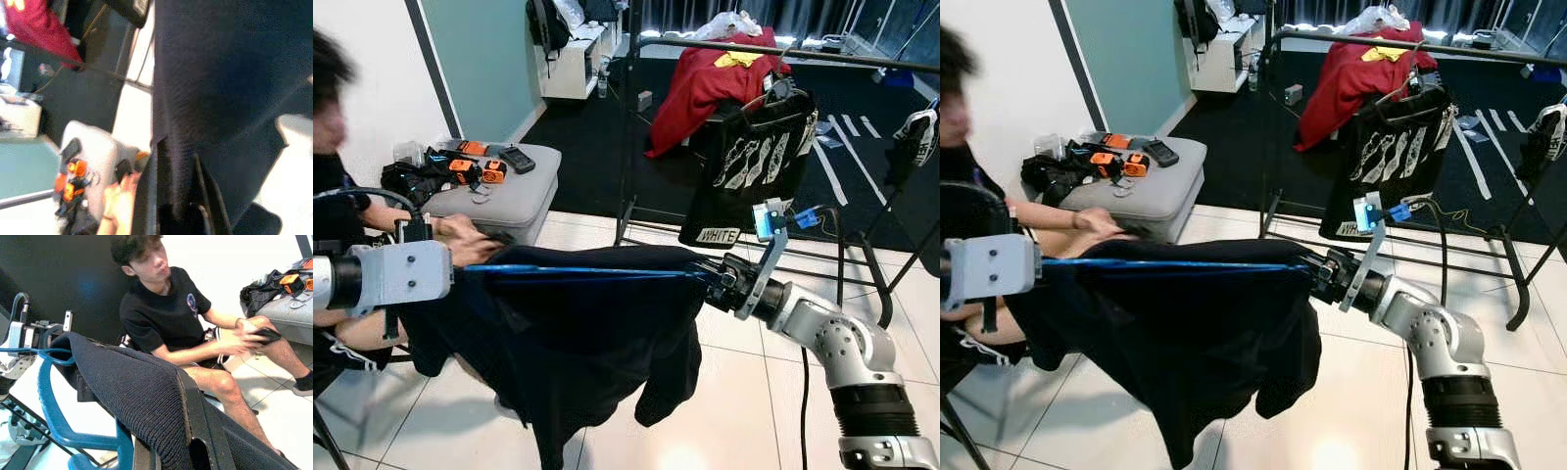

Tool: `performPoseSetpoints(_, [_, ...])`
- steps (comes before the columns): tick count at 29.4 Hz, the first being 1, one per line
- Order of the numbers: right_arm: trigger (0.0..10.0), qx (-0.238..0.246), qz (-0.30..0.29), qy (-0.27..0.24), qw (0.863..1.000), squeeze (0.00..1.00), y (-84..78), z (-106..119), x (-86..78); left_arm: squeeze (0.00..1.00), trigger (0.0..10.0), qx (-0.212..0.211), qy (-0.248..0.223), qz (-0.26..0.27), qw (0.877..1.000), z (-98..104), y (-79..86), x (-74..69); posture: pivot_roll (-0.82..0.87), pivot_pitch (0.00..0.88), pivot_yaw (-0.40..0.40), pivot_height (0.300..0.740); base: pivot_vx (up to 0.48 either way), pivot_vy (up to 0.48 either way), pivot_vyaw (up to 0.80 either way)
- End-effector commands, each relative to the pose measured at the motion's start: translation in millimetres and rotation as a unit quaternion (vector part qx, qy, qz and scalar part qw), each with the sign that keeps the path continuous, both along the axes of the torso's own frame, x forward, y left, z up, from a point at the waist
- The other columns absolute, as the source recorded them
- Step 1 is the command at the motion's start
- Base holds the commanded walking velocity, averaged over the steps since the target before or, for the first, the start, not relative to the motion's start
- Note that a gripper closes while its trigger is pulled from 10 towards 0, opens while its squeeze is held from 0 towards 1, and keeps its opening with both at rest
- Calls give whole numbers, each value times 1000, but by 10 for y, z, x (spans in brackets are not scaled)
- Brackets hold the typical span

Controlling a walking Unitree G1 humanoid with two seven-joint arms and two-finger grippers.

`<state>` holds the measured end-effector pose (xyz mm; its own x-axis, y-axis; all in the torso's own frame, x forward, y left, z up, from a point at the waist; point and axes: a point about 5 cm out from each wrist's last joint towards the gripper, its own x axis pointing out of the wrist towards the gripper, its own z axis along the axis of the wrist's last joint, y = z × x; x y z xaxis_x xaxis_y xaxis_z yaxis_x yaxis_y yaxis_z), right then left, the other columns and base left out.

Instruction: Hang hanger

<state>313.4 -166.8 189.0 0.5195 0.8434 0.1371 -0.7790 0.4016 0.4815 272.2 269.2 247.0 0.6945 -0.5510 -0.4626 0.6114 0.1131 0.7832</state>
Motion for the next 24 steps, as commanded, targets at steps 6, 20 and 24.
performPoseSetpoints(6, [0, -18, -93, -12, 995, 0, -365, 17, 16, 0, 8000, 72, 46, 169, 982, -191, 507, 65, -65, 53, 19, 740, 0, 0, 0])
performPoseSetpoints(20, [0, -88, -67, -38, 993, 0, -32, -8, 27, 0, 9529, 24, 93, 206, 974, -518, 223, 157, -63, 59, 21, 740, 0, 0, 0])
performPoseSetpoints(24, [0, -115, -60, -55, 990, 0, 93, 13, 46, 0, 10000, -20, 120, 208, 971, -663, -10, 166, -62, 59, 16, 740, 0, 0, 0])
